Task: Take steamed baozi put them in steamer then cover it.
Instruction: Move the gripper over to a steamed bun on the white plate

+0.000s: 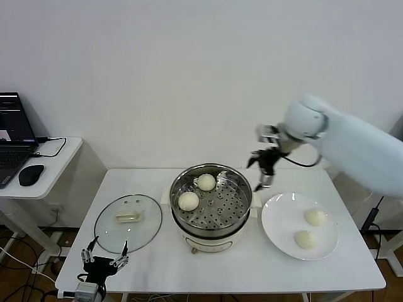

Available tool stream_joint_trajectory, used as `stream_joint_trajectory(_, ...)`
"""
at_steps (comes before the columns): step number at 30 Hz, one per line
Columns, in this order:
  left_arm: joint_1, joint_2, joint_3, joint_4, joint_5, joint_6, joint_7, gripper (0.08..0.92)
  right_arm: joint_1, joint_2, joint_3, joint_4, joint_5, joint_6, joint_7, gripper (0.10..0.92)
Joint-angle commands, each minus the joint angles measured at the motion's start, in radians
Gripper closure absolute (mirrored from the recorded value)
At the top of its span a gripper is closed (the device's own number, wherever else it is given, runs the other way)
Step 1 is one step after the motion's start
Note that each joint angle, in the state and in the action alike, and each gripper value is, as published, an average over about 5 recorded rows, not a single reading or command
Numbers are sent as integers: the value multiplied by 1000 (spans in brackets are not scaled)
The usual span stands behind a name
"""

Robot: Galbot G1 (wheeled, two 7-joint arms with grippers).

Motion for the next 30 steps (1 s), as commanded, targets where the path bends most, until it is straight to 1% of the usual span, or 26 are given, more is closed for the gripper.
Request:
stream_joint_trajectory(1,2,-3,1,10,5,1,1,177,-202,-246,109,102,-174,69,-21,203)
stream_joint_trajectory(5,9,-7,2,10,14,1,1,177,-381,-216,220,49,-253,81,-7,203)
stream_joint_trajectory(12,13,-9,-4,27,22,2,0,177,-521,-154,293,-38,-365,108,3,203)
stream_joint_trajectory(21,4,-11,-4,52,32,3,2,177,-602,-81,325,-93,-406,116,9,203)
stream_joint_trajectory(30,0,-12,-3,65,35,3,3,177,-651,-59,347,-126,-449,130,7,203)
